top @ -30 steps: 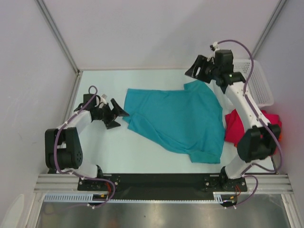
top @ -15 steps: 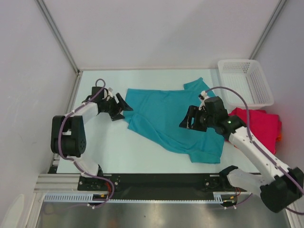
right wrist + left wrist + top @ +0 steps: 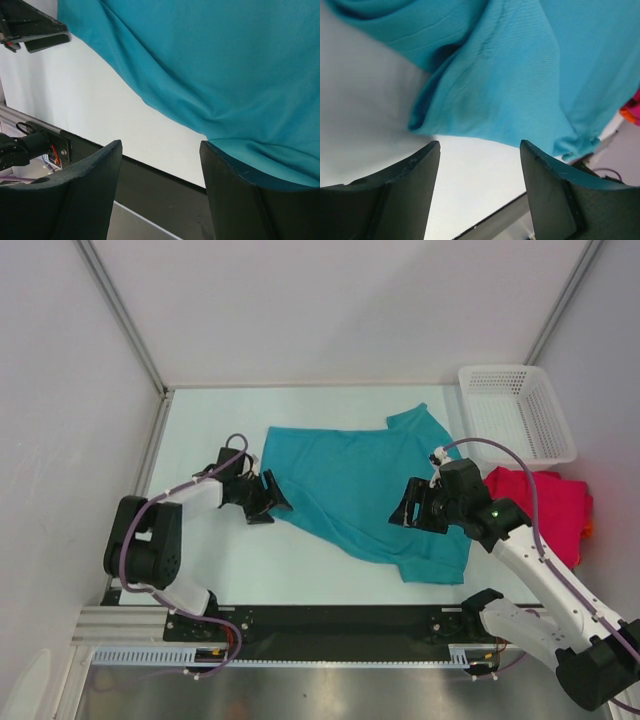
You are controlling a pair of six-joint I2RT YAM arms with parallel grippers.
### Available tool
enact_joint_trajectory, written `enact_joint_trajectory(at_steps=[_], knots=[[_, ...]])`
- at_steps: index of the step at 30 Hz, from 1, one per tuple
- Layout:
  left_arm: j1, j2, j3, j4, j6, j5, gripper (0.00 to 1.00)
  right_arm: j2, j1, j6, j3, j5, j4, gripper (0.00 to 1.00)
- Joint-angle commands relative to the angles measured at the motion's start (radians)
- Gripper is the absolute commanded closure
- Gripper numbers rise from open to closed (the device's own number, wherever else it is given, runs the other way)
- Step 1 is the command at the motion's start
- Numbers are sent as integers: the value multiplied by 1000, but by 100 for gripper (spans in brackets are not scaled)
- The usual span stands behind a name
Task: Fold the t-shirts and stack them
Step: Flatten out the tshirt
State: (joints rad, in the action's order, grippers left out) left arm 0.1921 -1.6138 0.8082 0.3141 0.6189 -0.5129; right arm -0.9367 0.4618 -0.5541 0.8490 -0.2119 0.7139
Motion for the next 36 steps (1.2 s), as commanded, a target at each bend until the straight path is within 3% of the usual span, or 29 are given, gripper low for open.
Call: enact_joint_trajectory(at_steps=[1, 6, 17, 20, 21, 23, 25, 30, 36], knots=[[-6, 135, -24, 49, -24, 157, 28, 22, 3, -21, -16, -1, -7, 31], [-6, 187, -26, 55, -15, 201, 27, 12, 3, -43, -41, -26, -37, 32], [-8, 5, -69, -64, -12, 200, 30, 19, 5, -30, -45, -3, 2, 32], [-6, -26, -73, -98, -4, 177, 48, 26, 5, -30, -51, 0, 12, 32], [-8, -32, -75, -107, -1, 160, 65, 27, 5, -32, -53, 0, 10, 32], [-8, -37, -76, -115, 1, 151, 88, 27, 5, -33, -60, -1, 10, 32], [-6, -21, -78, -103, -2, 139, 96, 29, 5, -38, -70, -1, 7, 32], [-6, 119, -79, -9, -16, 106, 100, 32, 6, -44, -90, 6, 18, 32], [-6, 458, -127, 175, -15, 45, 100, 67, 6, -49, -94, 43, 71, 32]])
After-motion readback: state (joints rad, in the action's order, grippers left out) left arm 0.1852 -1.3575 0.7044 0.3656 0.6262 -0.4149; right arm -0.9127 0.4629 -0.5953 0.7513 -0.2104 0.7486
